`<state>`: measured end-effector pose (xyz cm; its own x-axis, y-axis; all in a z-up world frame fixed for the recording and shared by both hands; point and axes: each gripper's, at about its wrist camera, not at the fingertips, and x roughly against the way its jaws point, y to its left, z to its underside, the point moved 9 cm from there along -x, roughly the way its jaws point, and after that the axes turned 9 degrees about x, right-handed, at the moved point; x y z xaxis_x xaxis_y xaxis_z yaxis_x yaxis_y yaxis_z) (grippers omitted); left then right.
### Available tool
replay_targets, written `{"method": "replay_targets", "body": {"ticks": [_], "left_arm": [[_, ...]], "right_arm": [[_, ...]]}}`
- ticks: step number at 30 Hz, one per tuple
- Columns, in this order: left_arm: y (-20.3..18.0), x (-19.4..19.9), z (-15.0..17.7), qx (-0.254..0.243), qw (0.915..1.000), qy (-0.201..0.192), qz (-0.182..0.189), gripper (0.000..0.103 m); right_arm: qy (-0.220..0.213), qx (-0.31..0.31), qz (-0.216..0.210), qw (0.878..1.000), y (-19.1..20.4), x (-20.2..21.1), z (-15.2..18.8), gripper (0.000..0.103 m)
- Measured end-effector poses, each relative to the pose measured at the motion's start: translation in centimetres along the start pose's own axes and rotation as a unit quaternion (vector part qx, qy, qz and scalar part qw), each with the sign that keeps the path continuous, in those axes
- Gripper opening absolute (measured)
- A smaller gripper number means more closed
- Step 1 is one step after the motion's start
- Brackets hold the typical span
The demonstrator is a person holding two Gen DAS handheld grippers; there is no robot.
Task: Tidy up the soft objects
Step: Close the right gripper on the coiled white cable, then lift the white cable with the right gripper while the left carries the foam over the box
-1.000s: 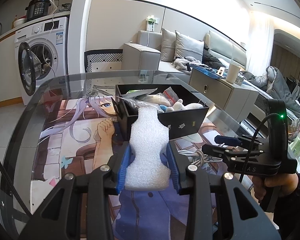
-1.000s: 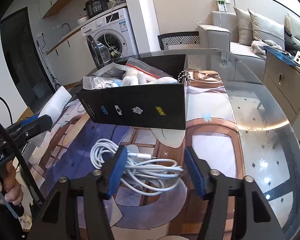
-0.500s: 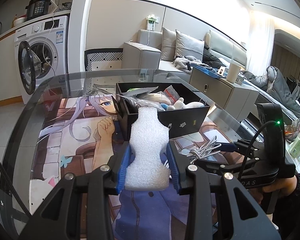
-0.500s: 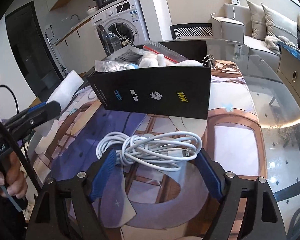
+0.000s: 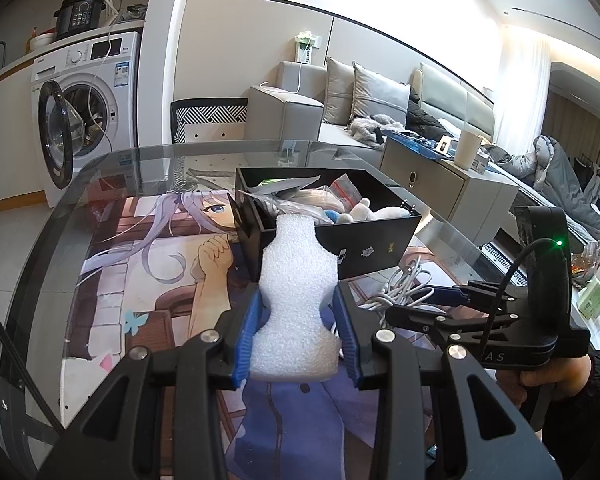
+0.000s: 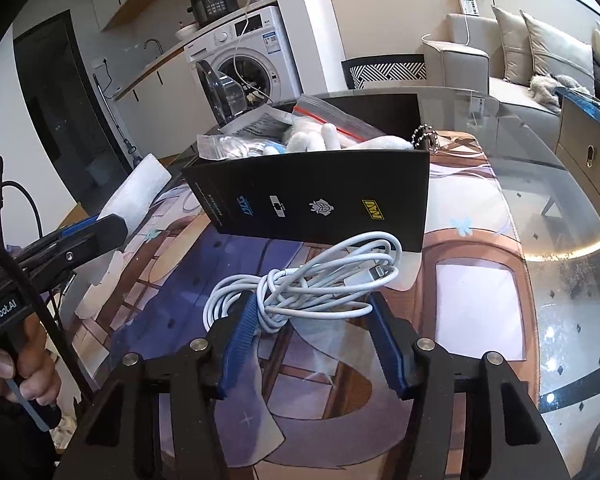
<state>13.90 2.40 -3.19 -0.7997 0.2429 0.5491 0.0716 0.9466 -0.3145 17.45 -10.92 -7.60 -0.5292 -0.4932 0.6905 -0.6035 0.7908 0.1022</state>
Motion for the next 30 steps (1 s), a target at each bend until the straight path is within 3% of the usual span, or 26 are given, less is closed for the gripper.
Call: {"method": "replay_targets", "body": {"ticks": [12, 18, 21, 24, 30], "left_arm": [[-0.2, 0.3, -0.1, -0.002, 1.0000, -0.001, 0.001, 0.035], [-0.2, 0.3, -0.1, -0.002, 1.0000, 0.000, 0.000, 0.035], [-0.3, 0.3, -0.1, -0.002, 1.0000, 0.000, -0.001, 0.035], [-0.2, 0.3, -0.1, 0.000, 1.0000, 0.000, -0.001, 0.035], [0.0, 0.2, -0.1, 0.002, 1.0000, 0.000, -0.002, 0.035]], "right_arm": [[0.013, -0.019, -0.013, 1.000, -0.4, -0.3, 0.5, 0.057], [0.015, -0.033, 0.001, 0.999, -0.8, -1.3, 0.1, 0.078], [0.015, -0.028, 0.009, 0.999, -0.7, -1.7, -0.3, 0.076], [0.013, -0.019, 0.002, 1.000, -0.3, -1.8, -0.3, 0.059], [0.002, -0.011, -0.005, 1.000, 0.2, -1.2, -0.4, 0.057]]}}
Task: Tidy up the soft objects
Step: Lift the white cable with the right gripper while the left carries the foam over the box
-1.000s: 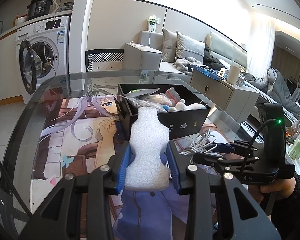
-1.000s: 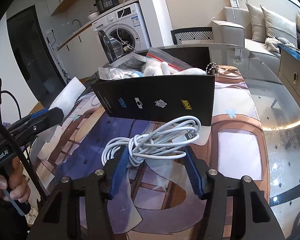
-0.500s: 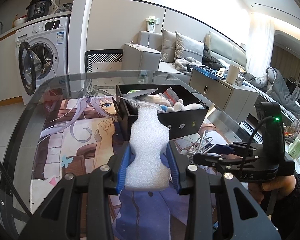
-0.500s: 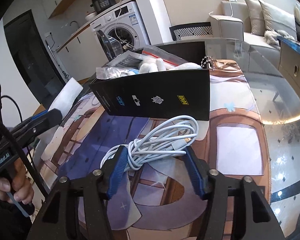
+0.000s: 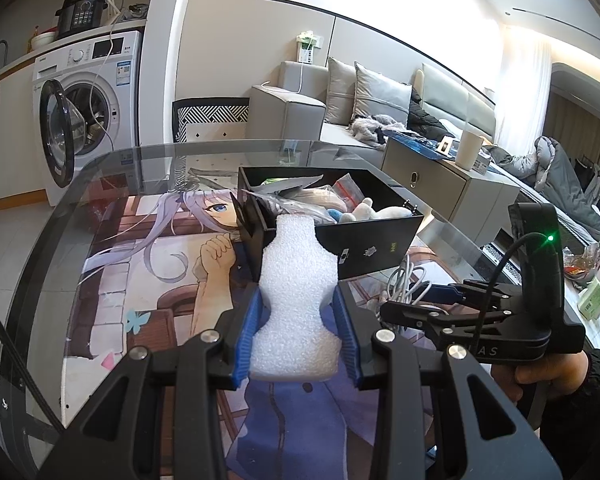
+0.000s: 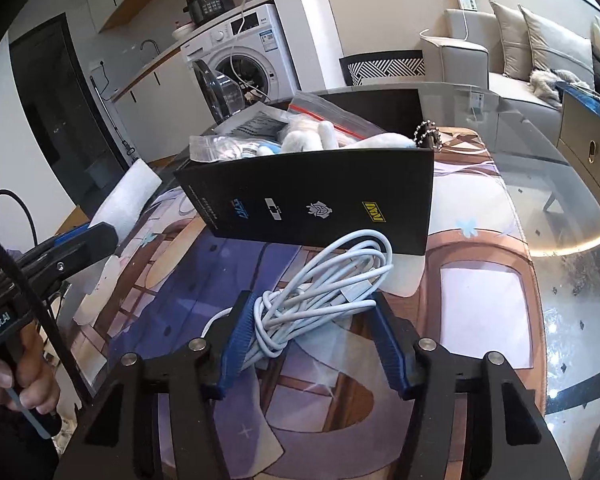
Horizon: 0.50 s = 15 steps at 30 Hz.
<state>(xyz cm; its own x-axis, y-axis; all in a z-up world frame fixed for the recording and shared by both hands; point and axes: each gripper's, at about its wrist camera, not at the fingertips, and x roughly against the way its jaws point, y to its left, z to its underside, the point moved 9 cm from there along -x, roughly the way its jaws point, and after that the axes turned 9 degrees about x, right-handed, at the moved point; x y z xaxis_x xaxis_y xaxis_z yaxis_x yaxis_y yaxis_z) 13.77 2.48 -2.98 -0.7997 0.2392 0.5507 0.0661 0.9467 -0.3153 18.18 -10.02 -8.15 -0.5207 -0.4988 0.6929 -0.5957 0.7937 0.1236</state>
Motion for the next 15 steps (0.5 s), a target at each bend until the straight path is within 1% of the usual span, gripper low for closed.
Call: {"method": "replay_targets", "body": {"ticks": [4, 8, 15], "left_arm": [[0.1, 0.1, -0.2, 0.000, 1.0000, -0.004, 0.000, 0.035], [0.1, 0.3, -0.5, 0.000, 1.0000, -0.010, 0.001, 0.035], [-0.5, 0.9, -1.4, -0.008, 0.9996, -0.025, 0.005, 0.035]], "right_arm": [[-0.023, 0.006, -0.003, 1.000, 0.2, 1.2, -0.4, 0.057], [-0.055, 0.009, 0.002, 0.998, 0.1, 3.0, -1.4, 0.057], [-0.109, 0.023, 0.033, 0.993, -0.8, 6.3, -4.0, 0.057]]}}
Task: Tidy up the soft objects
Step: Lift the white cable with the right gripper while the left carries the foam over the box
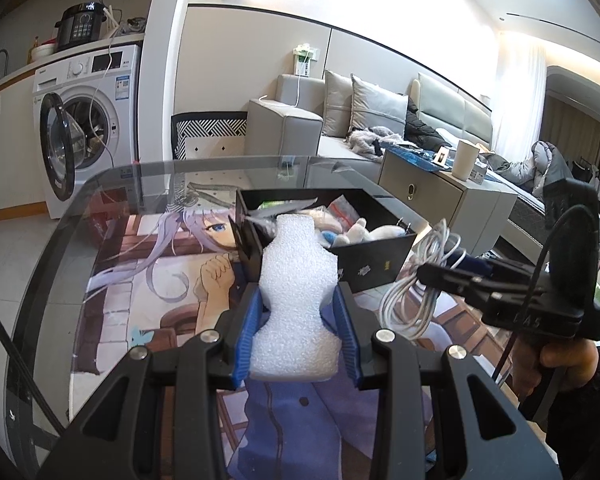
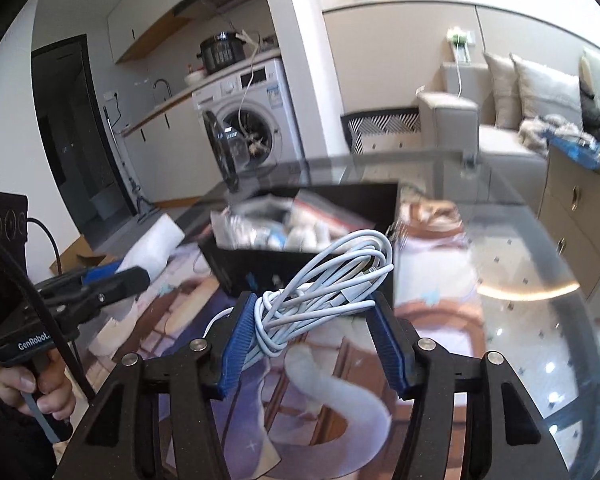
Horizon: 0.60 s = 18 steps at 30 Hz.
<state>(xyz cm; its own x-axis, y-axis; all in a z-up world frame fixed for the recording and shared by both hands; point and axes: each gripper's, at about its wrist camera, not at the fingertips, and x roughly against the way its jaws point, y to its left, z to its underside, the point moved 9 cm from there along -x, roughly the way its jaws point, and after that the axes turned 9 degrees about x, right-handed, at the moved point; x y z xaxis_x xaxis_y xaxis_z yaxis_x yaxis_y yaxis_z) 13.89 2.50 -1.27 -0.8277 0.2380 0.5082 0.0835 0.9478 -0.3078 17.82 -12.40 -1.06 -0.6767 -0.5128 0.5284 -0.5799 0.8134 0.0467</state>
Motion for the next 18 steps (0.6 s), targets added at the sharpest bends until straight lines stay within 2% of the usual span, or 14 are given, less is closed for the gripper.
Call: {"method": "replay_targets", "body": {"ticks": [10, 18], "left_arm": [[-1.5, -0.5, -2.7, -0.019, 0.9994, -0.027, 0.007, 0.035], [-1.8, -2.2, -5.3, -0.004, 0.9990, -0.041, 0.018, 0.035]], "right_arm": [[-0.042, 0.030, 0.050, 0.997, -1.6, 1.6, -4.5, 0.057], [-0.056, 0.048, 0.077, 0.994, -2.3, 0.9, -7.0, 0.057]]}}
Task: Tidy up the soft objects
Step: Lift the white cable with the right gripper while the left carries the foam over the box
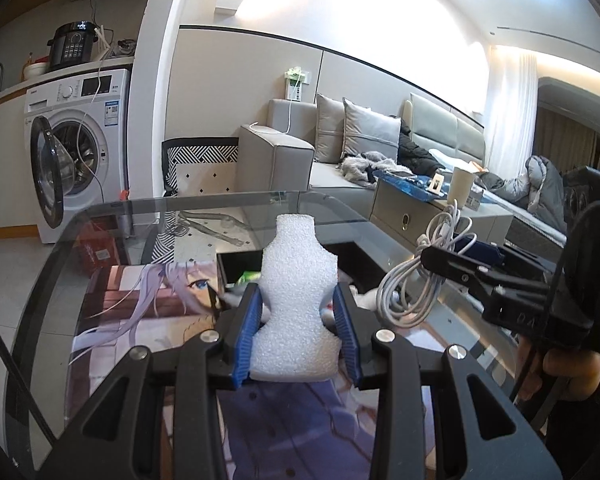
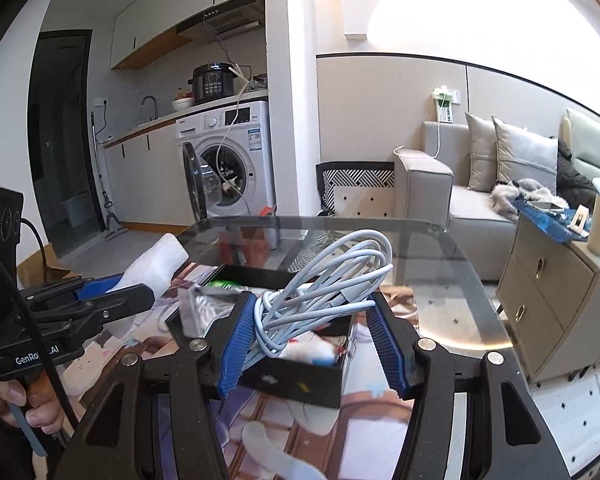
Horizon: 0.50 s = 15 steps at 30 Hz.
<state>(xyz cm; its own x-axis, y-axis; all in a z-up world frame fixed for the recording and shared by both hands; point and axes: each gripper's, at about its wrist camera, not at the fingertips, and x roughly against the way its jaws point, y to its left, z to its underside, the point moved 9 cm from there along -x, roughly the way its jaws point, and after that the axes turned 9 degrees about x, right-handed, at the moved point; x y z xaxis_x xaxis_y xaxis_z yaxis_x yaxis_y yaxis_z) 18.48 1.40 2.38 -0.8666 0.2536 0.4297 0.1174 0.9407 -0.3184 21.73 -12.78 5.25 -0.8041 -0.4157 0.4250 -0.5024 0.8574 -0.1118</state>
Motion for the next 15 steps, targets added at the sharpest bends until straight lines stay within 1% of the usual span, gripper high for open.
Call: {"method": "replay_targets", "body": {"ticks": [3, 7, 15], "left_arm": [[0.1, -0.9, -0.8, 0.007, 1.0000, -0.003, 0.002, 0.035], [0.2, -2.1, -1.4, 0.010, 0.9999, -0.008, -0.006, 0.035], [0.5, -4.5, -1.5, 0.009, 0.9997, -0.006, -0.020, 0.035]], "right_arm": [[0.000, 0.000, 0.006, 1.000, -0.1, -0.9, -0.4, 0.057], [0.002, 0.004, 0.010, 1.000, -0.1, -2.3, -0.9, 0.057], [0.010, 0.017, 0.016, 1.000, 0.1, -5.0, -1.1, 0.057]]}}
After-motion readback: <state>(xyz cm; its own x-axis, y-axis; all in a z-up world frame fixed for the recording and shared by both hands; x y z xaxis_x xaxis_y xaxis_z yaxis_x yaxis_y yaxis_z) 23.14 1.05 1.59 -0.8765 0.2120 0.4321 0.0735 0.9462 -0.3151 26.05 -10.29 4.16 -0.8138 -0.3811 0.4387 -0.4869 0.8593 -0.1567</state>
